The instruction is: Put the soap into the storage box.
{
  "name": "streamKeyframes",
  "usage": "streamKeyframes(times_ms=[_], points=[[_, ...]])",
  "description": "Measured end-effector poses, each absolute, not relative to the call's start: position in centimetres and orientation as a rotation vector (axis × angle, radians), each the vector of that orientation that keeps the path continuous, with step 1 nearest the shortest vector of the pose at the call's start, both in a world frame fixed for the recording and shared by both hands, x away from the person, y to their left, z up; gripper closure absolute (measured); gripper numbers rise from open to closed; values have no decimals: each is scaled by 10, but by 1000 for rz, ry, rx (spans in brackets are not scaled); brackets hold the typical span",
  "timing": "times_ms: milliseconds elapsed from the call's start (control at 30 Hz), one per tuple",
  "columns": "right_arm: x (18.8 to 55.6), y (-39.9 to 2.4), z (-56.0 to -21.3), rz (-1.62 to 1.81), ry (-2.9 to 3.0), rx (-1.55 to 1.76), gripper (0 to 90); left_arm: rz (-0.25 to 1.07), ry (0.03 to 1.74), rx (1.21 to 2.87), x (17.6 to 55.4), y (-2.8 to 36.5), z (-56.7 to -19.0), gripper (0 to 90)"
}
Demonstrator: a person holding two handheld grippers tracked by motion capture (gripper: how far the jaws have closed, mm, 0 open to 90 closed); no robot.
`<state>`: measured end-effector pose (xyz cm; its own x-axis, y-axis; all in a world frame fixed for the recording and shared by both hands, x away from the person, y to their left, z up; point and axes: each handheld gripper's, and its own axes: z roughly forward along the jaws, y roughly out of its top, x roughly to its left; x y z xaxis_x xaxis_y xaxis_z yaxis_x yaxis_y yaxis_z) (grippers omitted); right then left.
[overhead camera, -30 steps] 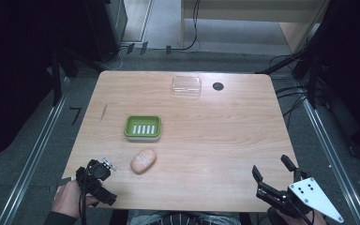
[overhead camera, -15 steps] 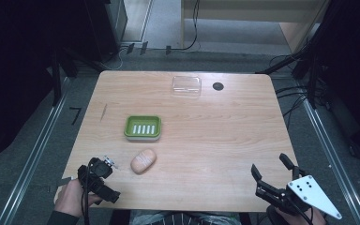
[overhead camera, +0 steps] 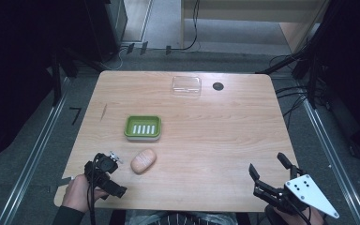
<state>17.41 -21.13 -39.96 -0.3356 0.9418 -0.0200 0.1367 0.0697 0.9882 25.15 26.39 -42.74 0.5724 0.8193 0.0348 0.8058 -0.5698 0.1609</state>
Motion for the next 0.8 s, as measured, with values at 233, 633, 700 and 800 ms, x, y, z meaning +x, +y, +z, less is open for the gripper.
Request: streamKeyframes(times_ms=[233, 633, 700, 800], points=[[174, -211, -400, 1341, 1593, 1100, 133, 140, 1378, 2641, 259, 260, -425, 0], [175, -210, -400, 1341, 1596, 1102, 132, 146, 1335, 2661, 272, 247, -423, 0], [174, -211, -400, 1340, 1592, 1102, 132, 144, 1332, 2659, 274, 245, -423, 0], [173, -211, -400, 1342, 1593, 1103, 133, 140, 1323, 2652, 279, 241, -422, 0]])
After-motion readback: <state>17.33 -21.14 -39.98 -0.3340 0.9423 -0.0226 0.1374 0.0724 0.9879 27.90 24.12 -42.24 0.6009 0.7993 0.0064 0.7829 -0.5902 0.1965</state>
